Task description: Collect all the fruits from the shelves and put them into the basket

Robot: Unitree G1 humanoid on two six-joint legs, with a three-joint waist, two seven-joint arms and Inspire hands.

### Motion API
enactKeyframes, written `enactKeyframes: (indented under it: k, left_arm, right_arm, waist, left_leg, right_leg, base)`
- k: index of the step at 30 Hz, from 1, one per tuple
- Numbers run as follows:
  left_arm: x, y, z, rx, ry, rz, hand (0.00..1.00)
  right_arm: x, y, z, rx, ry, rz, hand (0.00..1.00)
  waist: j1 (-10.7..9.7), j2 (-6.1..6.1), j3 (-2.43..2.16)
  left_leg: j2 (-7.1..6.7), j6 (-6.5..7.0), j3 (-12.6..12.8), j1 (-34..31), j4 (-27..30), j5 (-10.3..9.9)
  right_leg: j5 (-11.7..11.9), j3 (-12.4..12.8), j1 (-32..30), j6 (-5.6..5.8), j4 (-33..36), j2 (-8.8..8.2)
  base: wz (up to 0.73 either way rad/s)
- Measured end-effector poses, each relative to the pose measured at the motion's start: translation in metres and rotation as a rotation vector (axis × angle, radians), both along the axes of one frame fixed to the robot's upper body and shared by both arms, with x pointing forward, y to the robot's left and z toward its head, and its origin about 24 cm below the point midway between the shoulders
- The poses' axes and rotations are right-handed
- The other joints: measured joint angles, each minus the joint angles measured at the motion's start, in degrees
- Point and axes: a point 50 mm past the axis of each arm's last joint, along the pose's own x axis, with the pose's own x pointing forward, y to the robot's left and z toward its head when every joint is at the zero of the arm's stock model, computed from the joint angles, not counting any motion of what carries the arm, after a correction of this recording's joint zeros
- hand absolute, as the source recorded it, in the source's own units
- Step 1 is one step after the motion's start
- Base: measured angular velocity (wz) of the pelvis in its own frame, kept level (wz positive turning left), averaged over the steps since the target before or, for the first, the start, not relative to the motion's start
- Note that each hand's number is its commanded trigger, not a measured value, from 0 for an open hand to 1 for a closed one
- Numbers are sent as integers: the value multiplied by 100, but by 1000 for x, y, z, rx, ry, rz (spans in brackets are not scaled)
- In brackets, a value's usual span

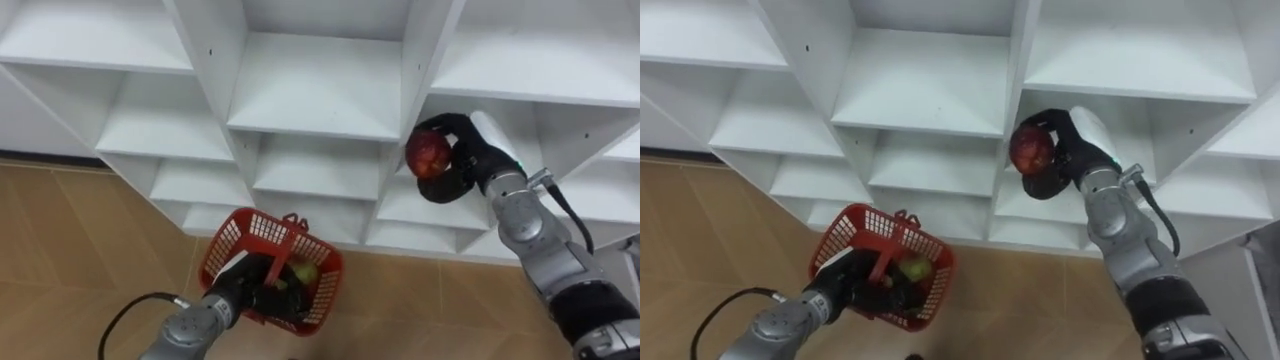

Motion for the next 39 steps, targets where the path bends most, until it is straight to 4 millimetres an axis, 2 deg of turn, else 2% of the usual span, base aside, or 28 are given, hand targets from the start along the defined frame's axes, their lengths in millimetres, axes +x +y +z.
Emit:
enactKeyframes:
  k: [2, 7, 11, 21, 24, 31, 35, 39]
  left_arm:
    - [-1, 0, 1, -5, -10, -2, 100]
    - [-17, 2, -3, -26, -5, 17, 100]
    - [-19, 1, 1, -41, -28, 22, 100]
    - [-18, -1, 4, -86, -65, 30, 100]
    - [-17, -2, 6, -90, -74, 26, 100]
    - [-12, -6, 14, -103, -112, 13, 100]
    - [-10, -8, 15, -112, -119, 11, 100]
    - [-10, -11, 15, -119, -120, 8, 100]
  right_arm:
    - [-2, 2, 0, 6, 0, 15, 100]
    - [-16, 11, -3, 33, 3, 72, 100]
    - [-28, 15, -9, 47, 22, 101, 100]
    - [-62, 25, -24, 107, 71, 161, 100]
    - [-63, 32, -26, 136, 78, 168, 100]
    - [-63, 40, -26, 159, 91, 194, 100]
    - [-63, 45, -27, 175, 97, 209, 100]
    - [-64, 47, -27, 180, 99, 209, 100]
  waist:
    - [-12, -11, -50]
    - [-175, -39, -85]
    - [-238, -82, -96]
    - [-368, -79, -89]
    - [-462, -78, -89]
    - [-496, -70, -83]
    - [-580, -71, -81]
    - [-623, -66, -54]
  left_leg:
    - [2, 0, 46, 52, -18, 0]
    - [0, -3, 99, 459, -183, -3]
    - [1, -4, 140, 638, -242, -6]
    - [9, -9, 76, 913, -294, -49]
    - [11, -8, 67, 943, -336, -49]
    - [6, -15, 75, 1047, -428, -54]
    - [4, -20, 76, 1042, -435, -61]
    - [4, -16, 88, 1046, -434, -74]
  right_leg:
    - [-2, 21, 24, 2, 3, -2]
    - [-12, 6, 420, 19, -186, 10]
    - [-14, 34, 564, 27, -186, 12]
    - [52, 17, 959, 65, -454, 69]
    - [93, 40, 1005, 77, -509, 95]
    - [92, 39, 1098, 84, -590, 104]
    - [81, 37, 1092, 92, -588, 101]
    - [78, 45, 1091, 95, -588, 99]
  base:
    - [-8]
    - [-1]
    - [-3]
    - [0]
    - [0]
    - [0]
    - [0]
    - [0]
